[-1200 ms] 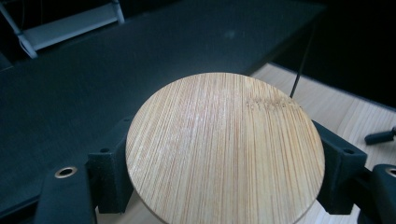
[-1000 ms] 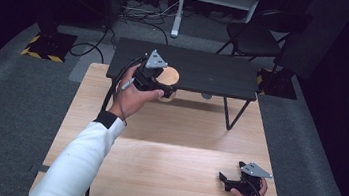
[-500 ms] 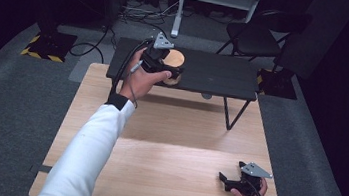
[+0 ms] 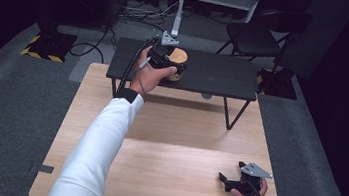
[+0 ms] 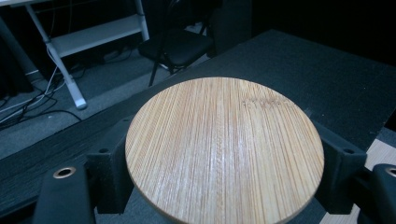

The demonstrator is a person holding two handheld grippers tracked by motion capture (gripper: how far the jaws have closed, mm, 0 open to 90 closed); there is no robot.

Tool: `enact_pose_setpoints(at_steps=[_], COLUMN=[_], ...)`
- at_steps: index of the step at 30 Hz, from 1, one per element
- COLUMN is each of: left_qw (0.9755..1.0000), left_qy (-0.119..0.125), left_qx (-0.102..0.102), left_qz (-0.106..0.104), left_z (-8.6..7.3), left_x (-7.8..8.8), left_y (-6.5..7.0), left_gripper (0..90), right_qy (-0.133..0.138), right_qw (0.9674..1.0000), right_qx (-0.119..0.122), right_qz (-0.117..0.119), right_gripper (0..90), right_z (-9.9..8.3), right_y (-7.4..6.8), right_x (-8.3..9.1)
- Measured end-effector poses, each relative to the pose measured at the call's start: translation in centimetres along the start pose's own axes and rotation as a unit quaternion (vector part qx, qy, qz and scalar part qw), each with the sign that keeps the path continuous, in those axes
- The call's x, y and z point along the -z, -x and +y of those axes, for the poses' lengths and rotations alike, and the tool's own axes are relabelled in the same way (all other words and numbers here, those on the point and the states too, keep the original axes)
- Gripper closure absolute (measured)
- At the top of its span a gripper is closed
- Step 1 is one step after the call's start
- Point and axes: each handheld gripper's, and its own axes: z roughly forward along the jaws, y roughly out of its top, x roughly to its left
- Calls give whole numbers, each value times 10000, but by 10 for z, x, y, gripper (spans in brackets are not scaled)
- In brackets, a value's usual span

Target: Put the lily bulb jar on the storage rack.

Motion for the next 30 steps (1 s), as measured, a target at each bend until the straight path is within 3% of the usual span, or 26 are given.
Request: enact_pose_setpoints(at_steps=[4, 5, 10, 15, 19, 20, 25, 30], left_qw=[10000, 9998, 9997, 9993, 9992, 9989, 9978, 9974], left_qy=[55, 87, 89, 211, 234, 316, 476, 584], left_qx=[-15, 110, 69, 216, 162, 192, 314, 117], left_qz=[78, 113, 201, 237, 289, 282, 352, 404], left_z=[-3, -4, -5, -7, -7, -11, -23, -40], left_x=[0, 0, 5, 29, 44, 54, 70, 85], left_y=[3, 4, 8, 8, 11, 11, 15, 28], left_gripper=[211, 125, 48, 4, 4, 4, 4, 4], right_qy=[0, 0, 0, 0, 0, 1, 2, 0], right_qw=[10000, 10000, 10000, 10000, 10000, 10000, 10000, 10000], right_qx=[1, -1, 1, 1, 2, -1, -3, -4], right_qz=[1, 0, 0, -1, -1, -2, -5, -6], right_gripper=[0, 0, 0, 0, 0, 0, 0, 0], right_z=[0, 0, 0, 0, 0, 0, 0, 0], right_y=[0, 0, 0, 0, 0, 0, 0, 0], right_x=[0, 0, 0, 0, 0, 0, 0, 0])
